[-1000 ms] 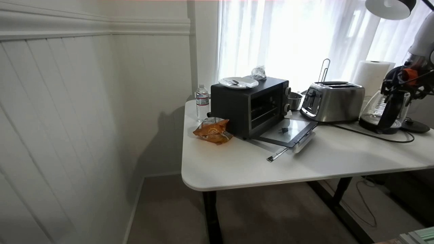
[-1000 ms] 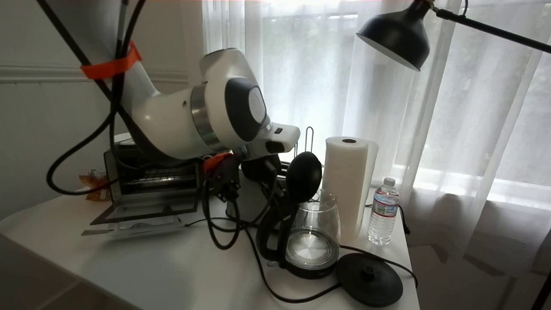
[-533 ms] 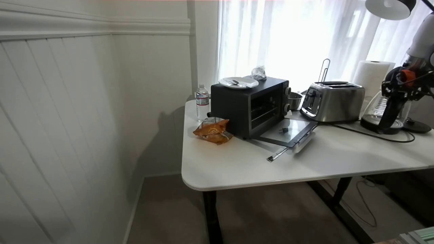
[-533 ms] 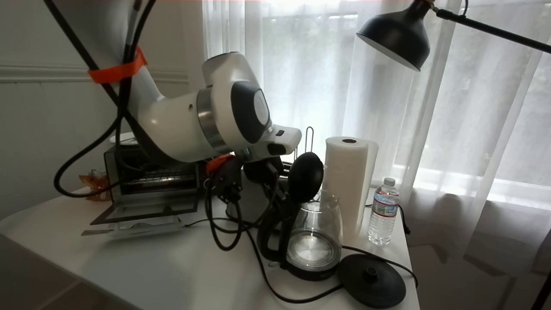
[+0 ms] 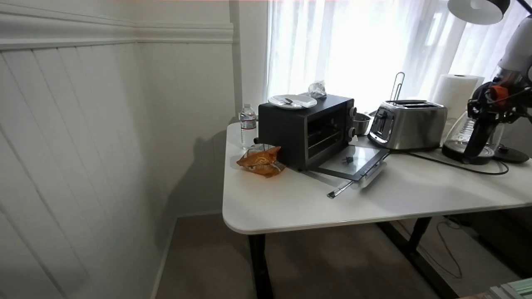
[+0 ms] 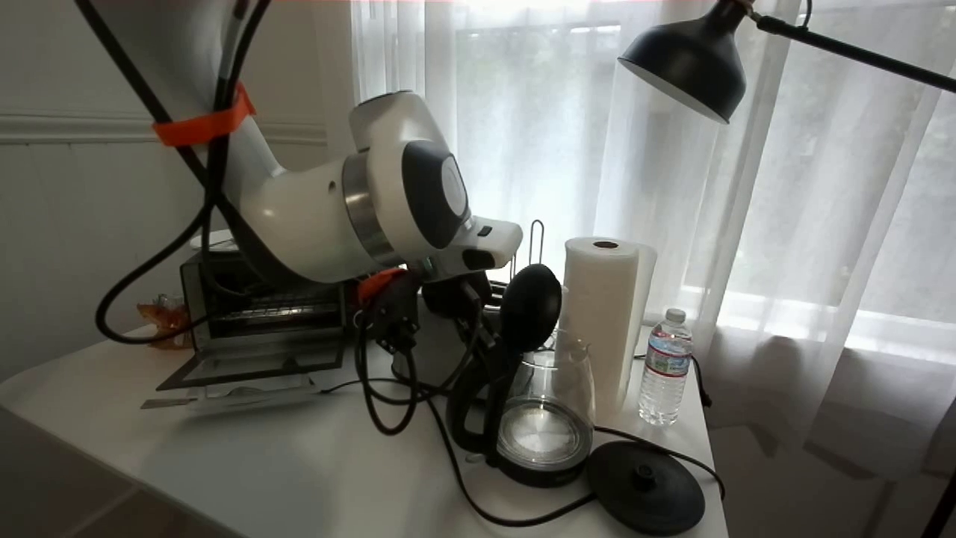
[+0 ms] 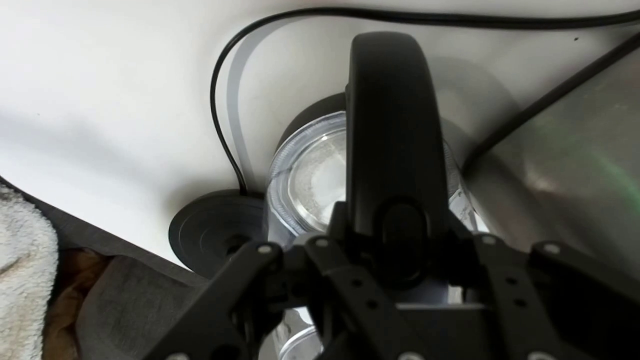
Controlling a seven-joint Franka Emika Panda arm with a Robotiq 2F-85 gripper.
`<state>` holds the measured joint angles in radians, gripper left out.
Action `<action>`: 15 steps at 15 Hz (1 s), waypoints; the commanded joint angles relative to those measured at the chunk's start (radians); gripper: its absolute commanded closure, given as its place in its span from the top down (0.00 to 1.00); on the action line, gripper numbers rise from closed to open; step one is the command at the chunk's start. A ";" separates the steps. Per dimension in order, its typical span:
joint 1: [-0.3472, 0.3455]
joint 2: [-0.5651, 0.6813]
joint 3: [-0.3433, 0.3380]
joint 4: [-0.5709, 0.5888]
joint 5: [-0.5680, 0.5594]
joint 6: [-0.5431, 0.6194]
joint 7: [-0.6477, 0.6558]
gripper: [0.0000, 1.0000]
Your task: Put the kettle on its electric base
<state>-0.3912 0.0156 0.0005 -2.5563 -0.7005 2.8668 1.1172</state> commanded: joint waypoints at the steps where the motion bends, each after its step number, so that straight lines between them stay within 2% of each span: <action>1: -0.006 -0.036 -0.010 0.013 -0.067 0.032 0.061 0.17; 11: -0.011 -0.075 -0.030 0.049 -0.296 0.049 0.234 0.17; 15: -0.009 -0.071 -0.034 0.050 -0.335 0.037 0.283 0.17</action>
<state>-0.3916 -0.0176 -0.0275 -2.5060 -0.9790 2.8977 1.3453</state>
